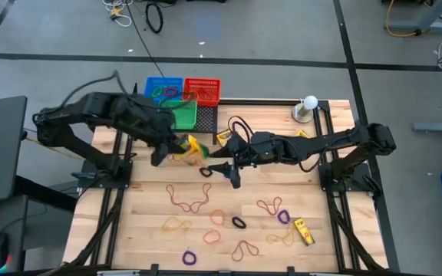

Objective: Pick & Place Office Desk Supplies
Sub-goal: Put the crayon box into the bin

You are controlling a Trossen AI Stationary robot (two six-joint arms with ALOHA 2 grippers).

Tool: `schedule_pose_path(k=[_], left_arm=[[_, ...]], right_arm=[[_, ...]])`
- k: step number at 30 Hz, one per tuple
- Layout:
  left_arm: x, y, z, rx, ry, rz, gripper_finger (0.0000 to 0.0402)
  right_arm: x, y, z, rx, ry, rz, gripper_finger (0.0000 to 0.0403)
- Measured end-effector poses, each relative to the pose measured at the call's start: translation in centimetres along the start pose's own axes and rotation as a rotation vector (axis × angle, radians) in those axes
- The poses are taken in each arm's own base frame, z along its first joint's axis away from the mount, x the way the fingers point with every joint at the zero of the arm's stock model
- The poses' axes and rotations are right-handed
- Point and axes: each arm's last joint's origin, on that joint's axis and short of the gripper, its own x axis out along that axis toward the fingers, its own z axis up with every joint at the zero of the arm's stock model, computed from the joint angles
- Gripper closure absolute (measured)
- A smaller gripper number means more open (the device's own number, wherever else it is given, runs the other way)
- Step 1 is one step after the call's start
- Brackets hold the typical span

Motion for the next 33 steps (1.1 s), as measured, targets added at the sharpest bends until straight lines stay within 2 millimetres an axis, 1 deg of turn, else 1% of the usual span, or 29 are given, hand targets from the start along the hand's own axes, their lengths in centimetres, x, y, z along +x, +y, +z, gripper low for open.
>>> schedule_pose_path(k=[2,4,6,8,11,13,16,17,19,22,25,29,33], left_arm=[[-1.0,0.6,0.0,-0.068,0.014,0.072,0.0297],[-2.0,1.4,0.1,-0.166,0.015,0.16,0.0297],[-2.7,2.5,0.0,-0.261,0.027,0.272,0.0297],[-3.2,3.6,-0.1,-0.348,0.04,0.382,0.0297],[-2.7,5.6,-0.1,-0.486,0.085,0.528,0.0297],[-1.9,6.9,0.4,-0.573,0.097,0.6,0.0297],[-0.3,8.9,1.5,-0.651,0.092,0.689,0.0297],[0.3,9.7,1.8,-0.673,0.096,0.718,0.0297],[1.2,11.2,2.4,-0.716,0.104,0.769,0.0297],[2.2,13.1,3.1,-0.752,0.1,0.8,0.0297],[2.7,14.5,3.5,-0.77,0.114,0.822,0.0297],[2.9,15.7,3.6,-0.781,0.131,0.847,0.0297],[3.2,16.0,3.6,-0.77,0.145,0.86,0.0298]], right_arm=[[-0.7,-0.2,-0.3,0.016,0.075,-0.024,0.0179],[-1.4,-0.5,-0.6,0.043,0.14,-0.051,0.0183],[-2.1,-0.8,-1.1,0.047,0.222,-0.084,0.02],[-2.7,-1.3,-1.3,0.036,0.284,-0.111,0.0229],[-3.1,-2.3,-1.5,0.018,0.333,-0.137,0.0284],[-3.3,-2.9,-1.6,0.018,0.366,-0.121,0.0324],[-3.4,-3.6,-1.5,-0.021,0.392,-0.081,0.0381],[-3.4,-3.8,-1.5,-0.031,0.396,-0.071,0.0391],[-3.4,-4.1,-1.4,-0.048,0.397,-0.048,0.0393],[-3.4,-4.4,-1.3,-0.056,0.399,-0.024,0.0379],[-3.5,-4.6,-1.3,-0.068,0.399,-0.016,0.0376],[-3.5,-4.6,-1.3,-0.089,0.4,-0.009,0.0388],[-3.5,-4.6,-1.3,-0.106,0.4,-0.005,0.0399]])
